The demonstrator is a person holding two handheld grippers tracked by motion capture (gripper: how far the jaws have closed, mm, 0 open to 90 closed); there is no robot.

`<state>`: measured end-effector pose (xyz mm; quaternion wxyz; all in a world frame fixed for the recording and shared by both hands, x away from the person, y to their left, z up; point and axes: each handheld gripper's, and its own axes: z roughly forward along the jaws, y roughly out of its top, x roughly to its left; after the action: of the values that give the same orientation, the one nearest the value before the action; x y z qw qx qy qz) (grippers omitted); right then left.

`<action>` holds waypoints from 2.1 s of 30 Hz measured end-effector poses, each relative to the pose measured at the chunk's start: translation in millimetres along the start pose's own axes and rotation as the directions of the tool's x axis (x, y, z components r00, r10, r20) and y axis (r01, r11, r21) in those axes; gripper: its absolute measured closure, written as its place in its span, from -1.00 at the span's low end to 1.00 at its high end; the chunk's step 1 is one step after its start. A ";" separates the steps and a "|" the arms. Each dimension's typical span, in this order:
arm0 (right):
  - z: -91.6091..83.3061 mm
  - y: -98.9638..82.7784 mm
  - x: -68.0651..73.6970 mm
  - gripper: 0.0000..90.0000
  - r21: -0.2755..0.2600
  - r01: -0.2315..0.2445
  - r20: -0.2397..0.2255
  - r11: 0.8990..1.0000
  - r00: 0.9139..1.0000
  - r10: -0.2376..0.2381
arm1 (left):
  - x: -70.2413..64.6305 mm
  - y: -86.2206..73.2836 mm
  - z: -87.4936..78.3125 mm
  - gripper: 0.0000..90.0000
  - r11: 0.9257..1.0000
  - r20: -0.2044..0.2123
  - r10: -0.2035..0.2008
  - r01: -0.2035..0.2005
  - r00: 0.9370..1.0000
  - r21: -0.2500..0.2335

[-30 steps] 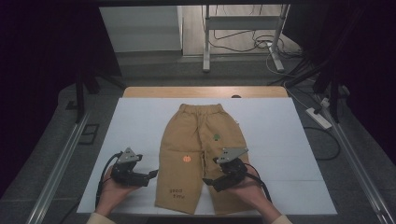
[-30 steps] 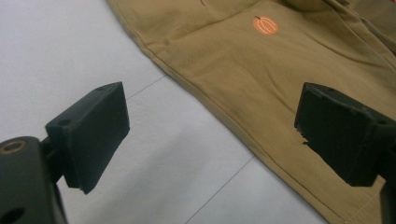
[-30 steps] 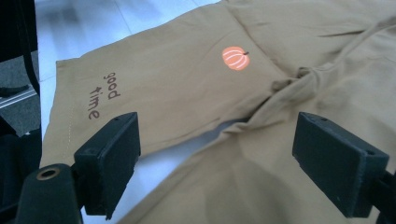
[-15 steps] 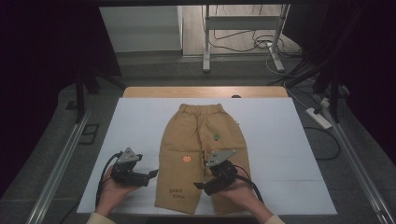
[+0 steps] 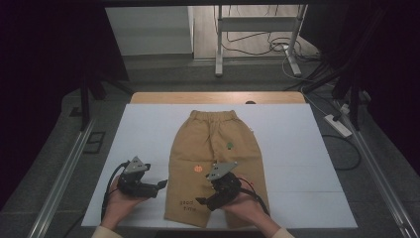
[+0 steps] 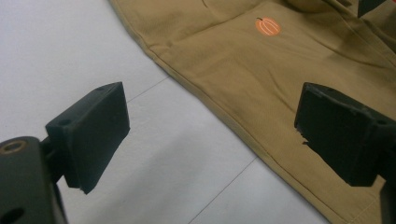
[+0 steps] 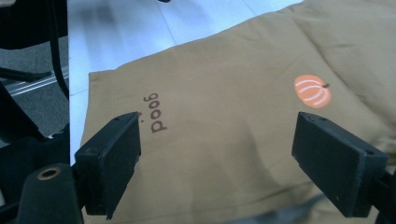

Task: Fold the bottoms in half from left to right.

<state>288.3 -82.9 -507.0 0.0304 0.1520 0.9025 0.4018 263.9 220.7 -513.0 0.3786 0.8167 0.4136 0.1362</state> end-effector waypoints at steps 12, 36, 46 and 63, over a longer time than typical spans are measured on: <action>21.1 10.5 16.3 -0.65 0.022 0.035 -0.045 0.999 0.998 -0.034 | 1.0 0.4 -1.8 -0.78 1.000 -0.004 -0.003 0.003 1.000 -0.007; 73.2 26.2 55.2 -0.64 0.067 0.131 -0.113 0.989 0.986 -0.123 | 4.7 -0.6 -0.6 -0.78 1.000 -0.005 -0.019 0.019 1.000 -0.007; 87.3 29.6 66.5 -0.62 0.084 0.173 -0.092 0.981 0.982 -0.165 | 6.5 -1.5 -1.9 -0.78 1.000 -0.010 -0.023 0.023 1.000 -0.007; 76.7 31.2 53.7 0.52 0.113 0.162 -0.056 0.980 0.986 -0.157 | 7.7 -2.0 -2.2 -0.76 0.999 -0.017 -0.030 0.030 0.999 -0.011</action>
<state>258.6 7.7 -532.3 0.0324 0.0713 0.9343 0.3478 266.4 228.5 -513.7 0.3814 0.8073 0.4282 0.1396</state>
